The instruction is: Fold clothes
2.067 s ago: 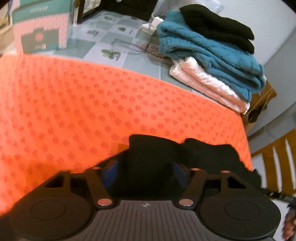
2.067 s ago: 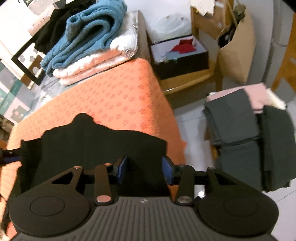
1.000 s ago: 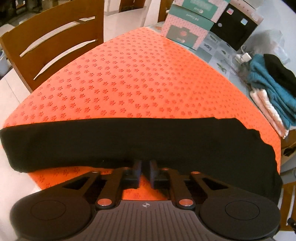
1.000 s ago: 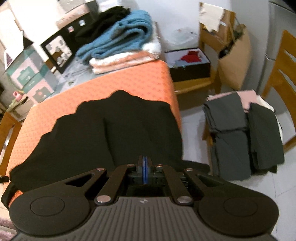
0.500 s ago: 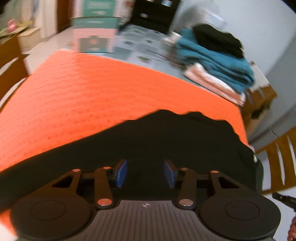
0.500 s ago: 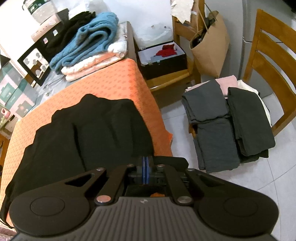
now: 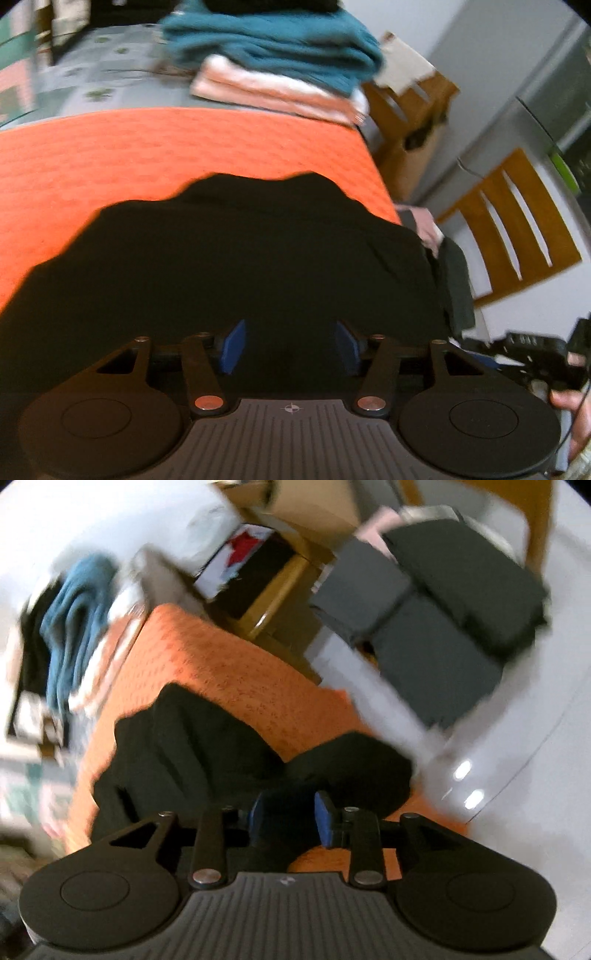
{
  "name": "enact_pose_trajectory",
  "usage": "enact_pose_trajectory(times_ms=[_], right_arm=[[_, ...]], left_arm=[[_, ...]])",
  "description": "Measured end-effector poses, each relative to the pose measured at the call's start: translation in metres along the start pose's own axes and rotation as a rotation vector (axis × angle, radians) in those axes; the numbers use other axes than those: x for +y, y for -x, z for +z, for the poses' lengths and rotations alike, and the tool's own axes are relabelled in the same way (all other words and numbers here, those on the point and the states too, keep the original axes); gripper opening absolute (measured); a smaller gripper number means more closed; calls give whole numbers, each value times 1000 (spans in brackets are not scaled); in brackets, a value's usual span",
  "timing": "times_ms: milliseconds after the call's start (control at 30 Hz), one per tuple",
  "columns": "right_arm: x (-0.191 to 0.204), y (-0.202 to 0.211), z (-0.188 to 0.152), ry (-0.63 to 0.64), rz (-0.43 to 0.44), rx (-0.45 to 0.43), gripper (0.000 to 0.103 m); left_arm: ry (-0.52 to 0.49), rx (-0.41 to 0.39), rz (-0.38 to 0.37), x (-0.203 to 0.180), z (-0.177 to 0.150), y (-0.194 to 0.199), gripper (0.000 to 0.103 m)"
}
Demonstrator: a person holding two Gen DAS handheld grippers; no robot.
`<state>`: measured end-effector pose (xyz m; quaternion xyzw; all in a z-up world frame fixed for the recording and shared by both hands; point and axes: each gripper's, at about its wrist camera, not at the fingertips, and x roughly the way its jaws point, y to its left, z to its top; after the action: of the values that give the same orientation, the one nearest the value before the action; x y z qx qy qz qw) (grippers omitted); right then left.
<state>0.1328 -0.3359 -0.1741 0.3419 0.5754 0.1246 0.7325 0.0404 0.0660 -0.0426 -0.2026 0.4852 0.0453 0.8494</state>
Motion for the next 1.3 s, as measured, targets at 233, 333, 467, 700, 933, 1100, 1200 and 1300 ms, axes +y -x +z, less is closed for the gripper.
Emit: enact_pose_trajectory(times_ms=[233, 333, 467, 700, 933, 1100, 1200, 1300], right_arm=[[-42, -29, -2, -418, 174, -15, 55], [-46, -44, -2, -478, 187, 7, 64], [-50, -60, -5, -528, 192, 29, 66], [-46, -64, -1, -533, 242, 8, 15], [-19, -30, 10, -405, 330, -69, 7], [20, -1, 14, -281, 380, -117, 6], [50, 16, 15, -187, 412, -143, 6], [93, 30, 14, -63, 432, -152, 6]], left_arm=[[-66, 63, -52, -41, 18, -38, 66], [-102, 70, -17, -60, 27, -57, 66], [-149, 101, 52, -78, 27, -81, 65], [-230, 106, 151, -83, 15, -92, 3], [-87, -5, 97, -52, 19, -44, 2], [8, -102, 112, -24, 17, 3, 2], [68, -167, 129, -1, 12, 38, 2], [144, -224, 166, 25, 3, 74, 2]])
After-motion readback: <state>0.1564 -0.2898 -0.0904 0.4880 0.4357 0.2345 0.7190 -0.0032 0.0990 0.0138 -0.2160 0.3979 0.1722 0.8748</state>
